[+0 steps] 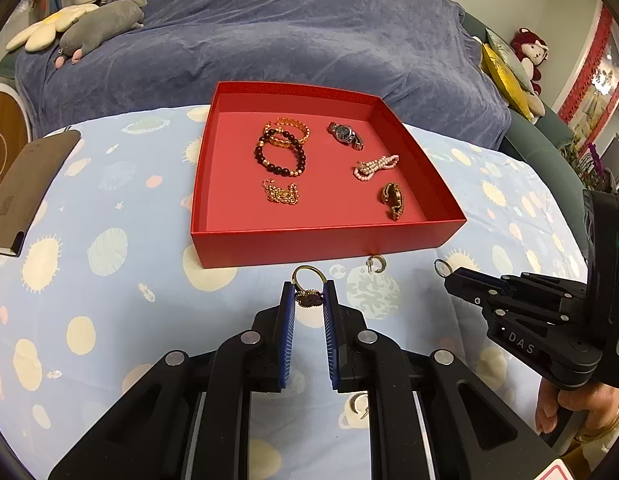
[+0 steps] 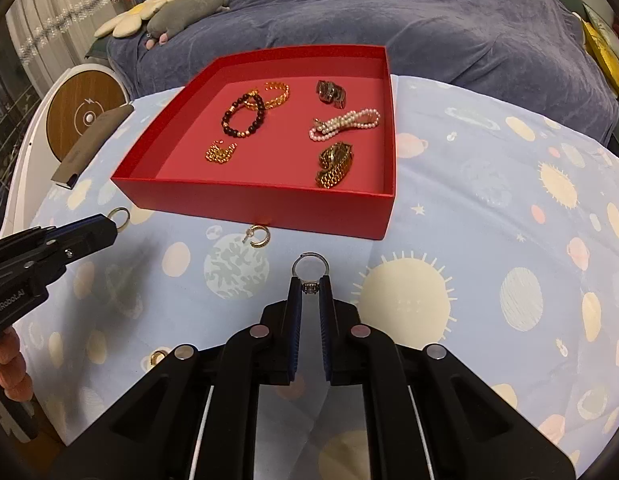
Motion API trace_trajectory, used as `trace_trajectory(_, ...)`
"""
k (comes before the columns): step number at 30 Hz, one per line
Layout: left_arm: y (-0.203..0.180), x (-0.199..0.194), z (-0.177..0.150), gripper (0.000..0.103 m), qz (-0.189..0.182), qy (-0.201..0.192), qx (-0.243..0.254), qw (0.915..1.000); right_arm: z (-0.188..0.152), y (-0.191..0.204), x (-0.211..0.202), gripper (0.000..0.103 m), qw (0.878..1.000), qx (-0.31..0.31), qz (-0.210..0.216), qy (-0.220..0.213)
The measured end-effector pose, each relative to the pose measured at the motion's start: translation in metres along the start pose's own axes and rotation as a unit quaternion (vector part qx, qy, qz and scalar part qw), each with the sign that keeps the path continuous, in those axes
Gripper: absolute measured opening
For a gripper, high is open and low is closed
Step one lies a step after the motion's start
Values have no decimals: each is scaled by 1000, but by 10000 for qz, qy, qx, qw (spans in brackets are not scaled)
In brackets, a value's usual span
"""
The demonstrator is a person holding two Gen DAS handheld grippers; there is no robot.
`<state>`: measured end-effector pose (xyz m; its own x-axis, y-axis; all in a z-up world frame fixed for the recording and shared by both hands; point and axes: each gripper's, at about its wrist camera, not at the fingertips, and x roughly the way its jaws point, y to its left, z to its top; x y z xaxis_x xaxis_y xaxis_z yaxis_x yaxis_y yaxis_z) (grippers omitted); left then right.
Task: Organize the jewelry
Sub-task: 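Lower both held rings into the red box and open both grippers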
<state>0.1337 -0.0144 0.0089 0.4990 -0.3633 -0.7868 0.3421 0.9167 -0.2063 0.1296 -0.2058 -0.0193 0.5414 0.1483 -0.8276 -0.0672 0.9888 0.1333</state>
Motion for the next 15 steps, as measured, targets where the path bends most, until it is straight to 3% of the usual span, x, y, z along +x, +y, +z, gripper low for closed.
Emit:
trace_trajectory(7, -3, -15, 23, 12, -38, -324, -56, 9995, 30, 2, -36, 8, 9985, 113, 161, -518)
trace_trajectory(15, 1, -15, 56, 12, 89, -652, -187, 9977, 60, 3, -35, 8, 9965, 270, 219, -755)
